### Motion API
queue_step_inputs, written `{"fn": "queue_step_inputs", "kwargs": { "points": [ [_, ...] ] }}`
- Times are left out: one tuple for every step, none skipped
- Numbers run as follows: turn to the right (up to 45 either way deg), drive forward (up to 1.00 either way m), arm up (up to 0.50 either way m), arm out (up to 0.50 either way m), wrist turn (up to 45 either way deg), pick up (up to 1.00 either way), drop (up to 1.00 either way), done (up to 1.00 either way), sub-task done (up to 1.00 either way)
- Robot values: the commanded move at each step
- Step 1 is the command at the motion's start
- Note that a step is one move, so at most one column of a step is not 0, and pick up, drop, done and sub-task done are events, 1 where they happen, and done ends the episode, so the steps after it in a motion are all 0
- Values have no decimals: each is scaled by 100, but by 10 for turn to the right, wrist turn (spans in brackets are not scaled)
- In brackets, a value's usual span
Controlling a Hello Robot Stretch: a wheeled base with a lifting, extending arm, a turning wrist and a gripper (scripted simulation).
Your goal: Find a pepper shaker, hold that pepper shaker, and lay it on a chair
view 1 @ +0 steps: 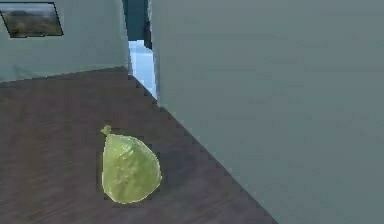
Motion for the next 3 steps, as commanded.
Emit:
{"fn": "queue_step_inputs", "kwargs": {
  "points": [
    [450, 0, 0, 0, 0, 0, 0, 0, 0],
    [450, 0, 0, 0, 0, 0, 0, 0, 0],
    [450, 0, 0, 0, 0, 0, 0, 0, 0]
  ]
}}
